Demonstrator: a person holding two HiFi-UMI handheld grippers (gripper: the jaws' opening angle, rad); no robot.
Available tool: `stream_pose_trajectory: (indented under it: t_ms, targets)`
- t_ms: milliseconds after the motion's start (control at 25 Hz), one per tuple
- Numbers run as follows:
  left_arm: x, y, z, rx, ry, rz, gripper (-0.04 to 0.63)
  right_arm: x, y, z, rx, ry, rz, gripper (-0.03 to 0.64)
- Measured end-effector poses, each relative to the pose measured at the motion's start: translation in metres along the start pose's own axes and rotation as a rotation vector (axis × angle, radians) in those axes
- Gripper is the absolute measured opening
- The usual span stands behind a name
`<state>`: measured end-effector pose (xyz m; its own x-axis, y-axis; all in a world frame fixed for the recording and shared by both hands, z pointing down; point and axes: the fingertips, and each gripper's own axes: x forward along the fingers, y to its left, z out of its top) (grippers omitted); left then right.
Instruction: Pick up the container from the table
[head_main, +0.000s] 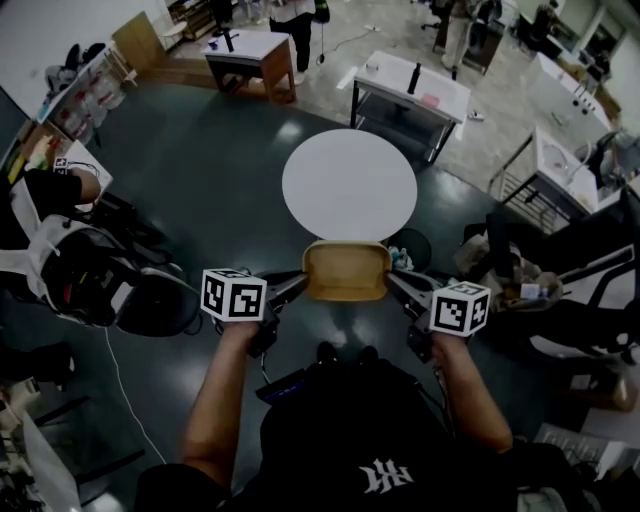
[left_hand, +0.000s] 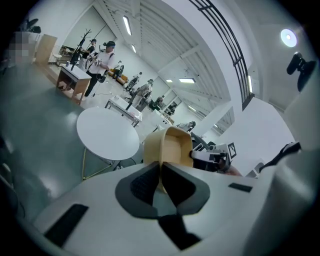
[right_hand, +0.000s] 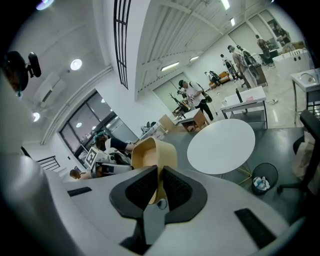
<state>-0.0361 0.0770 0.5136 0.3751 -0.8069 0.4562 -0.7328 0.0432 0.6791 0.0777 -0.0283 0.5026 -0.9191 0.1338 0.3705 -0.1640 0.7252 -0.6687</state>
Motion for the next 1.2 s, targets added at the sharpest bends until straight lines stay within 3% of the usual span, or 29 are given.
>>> stream_pose_trajectory:
  t_ms: [680, 1200]
  targets:
    - [0.036, -0.045, -0.002, 0.039, 0.011, -0.009, 0.023, -0.05, -0.021, 0.01, -0.049, -0.037, 0.004, 0.057]
    - [0.038, -0.042, -0.007, 0.038, 0.007, -0.002, 0.023, -0.049, -0.024, 0.008, -0.071, -0.038, 0.015, 0.057]
